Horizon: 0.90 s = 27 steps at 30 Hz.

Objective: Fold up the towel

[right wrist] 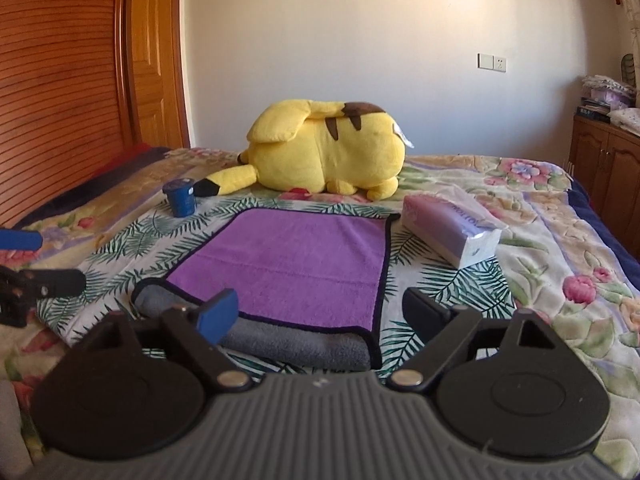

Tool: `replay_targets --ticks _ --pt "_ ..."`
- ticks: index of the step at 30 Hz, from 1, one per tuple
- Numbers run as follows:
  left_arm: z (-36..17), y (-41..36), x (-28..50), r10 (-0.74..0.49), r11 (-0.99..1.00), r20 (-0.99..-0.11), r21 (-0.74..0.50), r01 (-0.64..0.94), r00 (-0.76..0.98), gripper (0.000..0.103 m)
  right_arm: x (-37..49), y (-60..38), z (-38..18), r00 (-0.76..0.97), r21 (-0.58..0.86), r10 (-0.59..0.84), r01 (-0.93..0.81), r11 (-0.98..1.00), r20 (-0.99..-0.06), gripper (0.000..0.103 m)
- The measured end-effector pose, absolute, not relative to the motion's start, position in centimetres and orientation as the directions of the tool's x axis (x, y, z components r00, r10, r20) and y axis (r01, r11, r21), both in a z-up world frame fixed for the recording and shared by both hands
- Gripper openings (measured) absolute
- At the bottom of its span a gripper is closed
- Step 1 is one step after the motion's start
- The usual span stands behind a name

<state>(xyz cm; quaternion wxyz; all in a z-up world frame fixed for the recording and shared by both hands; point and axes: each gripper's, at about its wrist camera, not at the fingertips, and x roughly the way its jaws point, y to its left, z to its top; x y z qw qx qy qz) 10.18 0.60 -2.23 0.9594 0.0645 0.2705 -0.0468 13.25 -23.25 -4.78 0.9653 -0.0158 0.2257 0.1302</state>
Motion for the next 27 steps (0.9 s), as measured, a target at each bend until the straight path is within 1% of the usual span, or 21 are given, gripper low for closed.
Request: replay_targets --ticks 5,7,11,13,17,19,27 --pt "-2.6 1.1 12.1 -0.063 0.986 -0.542 0.096 0.136 0.838 0.079 14.7 -23.3 -5.3 0.854 0.031 0.244 -0.259 0.965 -0.459 0.087" --pt "-3.0 1.4 12.8 -0.079 0.985 -0.553 0.083 0.15 0.829 0.072 15.2 -23.3 -5.5 0.849 0.034 0.245 -0.26 0.965 -0.468 0.087" --pt "-4.0 1.8 14.3 -0.074 0.984 -0.575 0.09 0.153 0.815 0.068 16.2 -23.2 -6.2 0.834 0.039 0.25 -0.266 0.963 -0.491 0.084" --pt "-4.4 1.9 15.0 -0.078 0.983 -0.587 0.09 0.16 0.806 0.061 16.7 -23.1 -6.5 0.827 0.039 0.254 -0.272 0.962 -0.501 0.083" --pt "-5.3 2.3 16.4 -0.075 0.982 -0.602 0.095 0.165 0.795 0.055 17.6 -23.0 -7.1 0.814 0.042 0.263 -0.283 0.958 -0.518 0.08" --pt "-5.8 2.5 17.1 -0.074 0.982 -0.612 0.094 0.166 0.787 0.047 18.0 -23.0 -7.4 0.805 0.044 0.268 -0.29 0.956 -0.528 0.079" --pt "-7.6 3.6 19.5 -0.066 0.982 -0.641 0.093 0.163 0.765 0.042 19.7 -22.9 -8.5 0.779 0.047 0.277 -0.304 0.951 -0.562 0.075"
